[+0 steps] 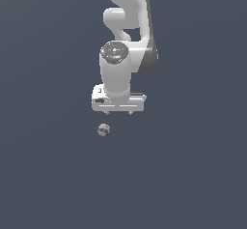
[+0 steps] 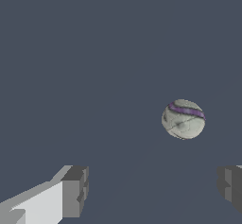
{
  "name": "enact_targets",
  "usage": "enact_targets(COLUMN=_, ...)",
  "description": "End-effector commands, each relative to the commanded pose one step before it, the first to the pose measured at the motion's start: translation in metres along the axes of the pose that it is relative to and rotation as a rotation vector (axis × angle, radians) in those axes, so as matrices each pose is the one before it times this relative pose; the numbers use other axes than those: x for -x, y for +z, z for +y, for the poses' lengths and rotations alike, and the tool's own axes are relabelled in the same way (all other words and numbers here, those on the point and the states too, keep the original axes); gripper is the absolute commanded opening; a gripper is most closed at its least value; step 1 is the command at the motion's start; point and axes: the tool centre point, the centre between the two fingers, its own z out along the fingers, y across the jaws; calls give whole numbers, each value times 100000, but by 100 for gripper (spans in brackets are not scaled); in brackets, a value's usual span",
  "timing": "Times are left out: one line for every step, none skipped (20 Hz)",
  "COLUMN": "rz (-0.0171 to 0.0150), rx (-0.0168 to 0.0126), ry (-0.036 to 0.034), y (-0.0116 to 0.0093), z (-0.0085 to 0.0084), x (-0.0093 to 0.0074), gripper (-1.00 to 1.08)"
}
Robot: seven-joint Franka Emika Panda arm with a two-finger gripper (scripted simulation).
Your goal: Pick up the object and move it to a goal position.
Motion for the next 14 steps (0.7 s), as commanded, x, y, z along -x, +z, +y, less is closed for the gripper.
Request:
enact_targets(rz=0, rx=0, ry=0, y=0, z=1, x=0, gripper=100)
enact_targets(rz=0, rx=0, ry=0, y=2, z=-21, x=-14, gripper=100)
enact_targets(rz=173, rx=-170, ry=91, y=-95, z=28, x=-5, gripper=100)
enact_targets(rz=212, rx=-211, ry=105, y=-117, z=9, x=-22, gripper=100)
enact_targets(rz=292, rx=-291, ry=127, y=-165, z=8, x=-30, gripper=100)
enact_targets(rz=377, rx=-377, ry=128, y=-222, z=5, x=-35, gripper=100)
enact_targets(rz=420, rx=-424, ry=76, y=-264, z=-10, x=-38, gripper=100)
enact_targets(rz=354, rx=-363, ry=-21, y=-244, z=-24, x=-25, gripper=100)
enact_targets(rz=262, rx=-276, ry=-112, y=-205, z=-38, x=-14, gripper=100)
enact_targets(rz=169, rx=-187, ry=-178, y=-161, z=-46, x=-3, gripper=100)
enact_targets(rz=80, rx=-99, ry=-203, y=-109, z=-44, x=5, gripper=100)
enact_targets(rz=6, rx=-19, ry=-153, y=-44, z=-32, x=9, gripper=100)
enact_targets(rz=0, rx=0, ry=0, y=-4, z=18, x=11, gripper=100)
enact_targets(rz=-74, rx=87, ry=143, y=90, z=16, x=-14, gripper=100)
